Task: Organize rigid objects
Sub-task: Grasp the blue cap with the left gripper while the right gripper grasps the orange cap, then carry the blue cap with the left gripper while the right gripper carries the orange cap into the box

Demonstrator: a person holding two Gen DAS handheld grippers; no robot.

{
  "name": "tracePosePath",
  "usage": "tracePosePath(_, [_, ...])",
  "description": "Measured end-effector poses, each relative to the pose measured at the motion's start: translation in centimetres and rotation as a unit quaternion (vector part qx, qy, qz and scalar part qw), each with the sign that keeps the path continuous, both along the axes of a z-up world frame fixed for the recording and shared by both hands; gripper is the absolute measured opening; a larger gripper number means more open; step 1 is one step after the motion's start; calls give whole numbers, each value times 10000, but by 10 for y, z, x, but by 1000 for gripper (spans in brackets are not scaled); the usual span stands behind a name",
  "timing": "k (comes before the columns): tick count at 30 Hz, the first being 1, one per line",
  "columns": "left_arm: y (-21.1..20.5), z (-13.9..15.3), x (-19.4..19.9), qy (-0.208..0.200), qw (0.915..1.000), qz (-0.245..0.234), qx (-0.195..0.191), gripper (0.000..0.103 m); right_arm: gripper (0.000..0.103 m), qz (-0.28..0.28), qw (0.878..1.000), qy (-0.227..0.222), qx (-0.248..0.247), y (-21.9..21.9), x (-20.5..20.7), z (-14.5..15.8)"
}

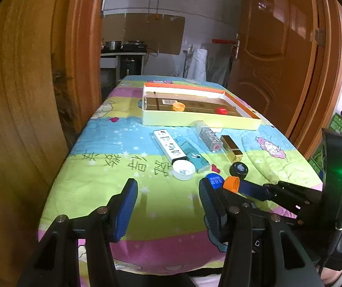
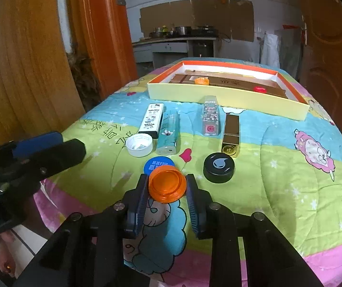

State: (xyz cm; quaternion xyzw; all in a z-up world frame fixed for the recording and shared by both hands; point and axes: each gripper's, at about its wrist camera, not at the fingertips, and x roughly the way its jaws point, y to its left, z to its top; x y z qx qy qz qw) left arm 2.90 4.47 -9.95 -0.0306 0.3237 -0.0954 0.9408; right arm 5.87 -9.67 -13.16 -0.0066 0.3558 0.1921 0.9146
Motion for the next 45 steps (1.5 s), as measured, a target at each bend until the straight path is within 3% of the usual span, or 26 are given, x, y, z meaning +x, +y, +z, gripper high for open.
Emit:
tracePosePath(13, [-53,-19,16,257,9963,-816,128,53,31,-450,9972,-276,530,-58,-28,24])
tracePosePath(16, [-64,-25,23,315,9958,-812,267,53,31,-608,9960,-317,578,-71,-30,26])
tracePosePath(22, [-67,-35,40,464,9962,-721,147,52,31,-796,9937,-204,757,-91,-31,20])
tracePosePath(24, [-68,-36,41,462,9964,-703,134,48,31,-828,9931,-150,811,-95,-30,17])
tracePosePath(27, [-68,-36,41,420,9970,-620,182,31,31,-851,9926,-91,856,-97,-29,13])
tracePosePath(34, [-72,-36,37,347,9969,-616,347,31,31,-807,9931,-47,854,-94,-31,10])
tracePosePath(45, [-70,-32,34,318,9972,-619,274,31,31,-697,9948,-71,733,-85,-33,12])
